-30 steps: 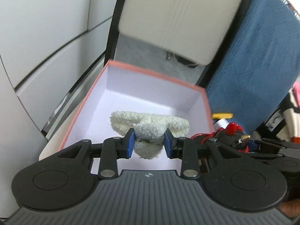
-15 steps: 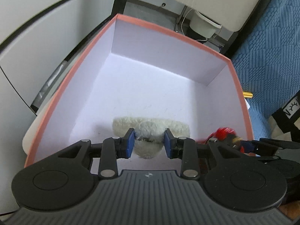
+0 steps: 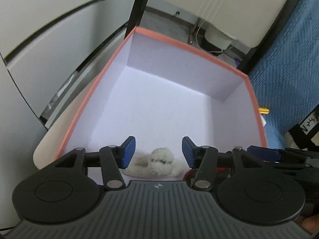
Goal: Organize rigid objects
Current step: 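Lower into the pink box and open both tools to release toy and figurine, then withdraw both tools from the box toward the white charger cubes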
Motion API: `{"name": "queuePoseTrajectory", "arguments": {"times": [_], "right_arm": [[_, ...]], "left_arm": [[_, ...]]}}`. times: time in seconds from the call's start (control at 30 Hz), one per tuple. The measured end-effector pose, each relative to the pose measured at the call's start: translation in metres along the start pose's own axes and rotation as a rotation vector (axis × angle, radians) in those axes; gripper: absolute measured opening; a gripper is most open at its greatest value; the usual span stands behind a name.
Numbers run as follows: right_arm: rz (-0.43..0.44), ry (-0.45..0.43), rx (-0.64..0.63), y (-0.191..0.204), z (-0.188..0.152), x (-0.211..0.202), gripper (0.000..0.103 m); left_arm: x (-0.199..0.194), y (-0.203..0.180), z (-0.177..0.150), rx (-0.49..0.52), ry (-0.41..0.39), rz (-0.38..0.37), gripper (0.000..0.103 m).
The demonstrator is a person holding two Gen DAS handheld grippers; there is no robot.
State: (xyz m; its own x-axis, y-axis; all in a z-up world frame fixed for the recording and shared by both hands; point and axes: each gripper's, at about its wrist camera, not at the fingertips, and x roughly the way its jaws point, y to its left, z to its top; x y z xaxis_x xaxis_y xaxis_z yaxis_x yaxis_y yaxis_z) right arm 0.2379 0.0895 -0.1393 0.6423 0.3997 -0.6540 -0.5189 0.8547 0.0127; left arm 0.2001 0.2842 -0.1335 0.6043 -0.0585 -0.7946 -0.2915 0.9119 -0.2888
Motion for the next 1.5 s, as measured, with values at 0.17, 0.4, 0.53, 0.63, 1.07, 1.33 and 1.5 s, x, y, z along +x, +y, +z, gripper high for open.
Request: {"name": "queuePoseTrajectory", "arguments": {"times": [0.17, 0.4, 0.53, 0.63, 1.07, 1.33, 1.5], "right_arm": [[0.011, -0.061, 0.024, -0.008, 0.001, -0.032, 0.061], [-0.015, -0.182, 0.034, -0.023, -0.003, -0.086, 0.061], [-0.020, -0.229, 0.052, -0.033, -0.013, -0.116, 0.061], [-0.029, -0.256, 0.060, -0.040, -0.024, -0.137, 0.061], [-0.064, -0.332, 0.082, -0.081, -0.074, -0.214, 0.061], [-0.079, -0.371, 0.099, -0.104, -0.106, -0.247, 0.061], [-0.102, -0.378, 0.118, -0.115, -0.134, -0.259, 0.061]], "left_arm": [[-0.028, -0.016, 0.000, 0.011, -0.055, -0.018, 0.058], [-0.067, -0.054, -0.009, 0.048, -0.125, -0.053, 0.058], [-0.090, -0.077, -0.018, 0.075, -0.155, -0.071, 0.058], [-0.107, -0.097, -0.029, 0.096, -0.175, -0.090, 0.058], [-0.153, -0.176, -0.087, 0.186, -0.222, -0.145, 0.058], [-0.173, -0.210, -0.122, 0.210, -0.242, -0.161, 0.058], [-0.178, -0.221, -0.146, 0.219, -0.236, -0.174, 0.058]]}}
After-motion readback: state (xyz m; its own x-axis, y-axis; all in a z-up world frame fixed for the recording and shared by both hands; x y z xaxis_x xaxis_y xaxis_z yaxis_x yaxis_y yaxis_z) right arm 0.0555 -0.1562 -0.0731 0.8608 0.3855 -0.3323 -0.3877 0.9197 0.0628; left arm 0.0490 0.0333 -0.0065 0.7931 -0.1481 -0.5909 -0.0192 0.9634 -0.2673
